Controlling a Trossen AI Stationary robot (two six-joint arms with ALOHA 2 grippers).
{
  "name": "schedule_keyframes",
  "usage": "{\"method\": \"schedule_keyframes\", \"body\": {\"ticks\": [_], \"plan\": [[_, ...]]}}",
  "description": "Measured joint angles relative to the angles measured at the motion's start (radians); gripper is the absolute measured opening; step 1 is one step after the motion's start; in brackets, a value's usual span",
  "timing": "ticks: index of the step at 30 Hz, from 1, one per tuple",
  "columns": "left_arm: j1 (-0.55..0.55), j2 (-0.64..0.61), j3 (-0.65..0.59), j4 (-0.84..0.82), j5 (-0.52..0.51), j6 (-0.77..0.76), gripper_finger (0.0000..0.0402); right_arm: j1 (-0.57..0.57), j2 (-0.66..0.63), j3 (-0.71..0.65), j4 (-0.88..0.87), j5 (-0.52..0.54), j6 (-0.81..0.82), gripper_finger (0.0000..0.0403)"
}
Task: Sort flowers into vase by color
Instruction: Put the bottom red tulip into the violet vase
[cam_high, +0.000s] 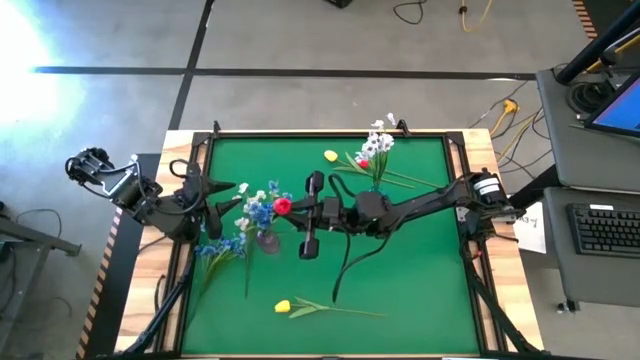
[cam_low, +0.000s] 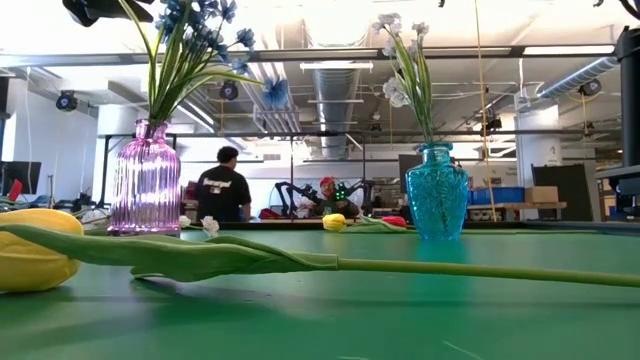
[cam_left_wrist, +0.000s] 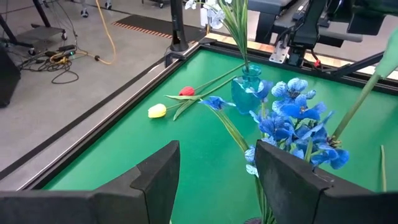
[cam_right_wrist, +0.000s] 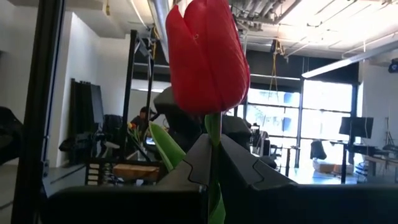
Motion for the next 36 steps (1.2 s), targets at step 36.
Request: {"method": "schedule_keyframes", "body": {"ticks": [36], "plan": [[0.0,0.0,0.0,0.0,-0.012,0.0,0.0197,-0.019,0.051,-0.002,-0.123,-0.009,0.027,0.0013]]}}
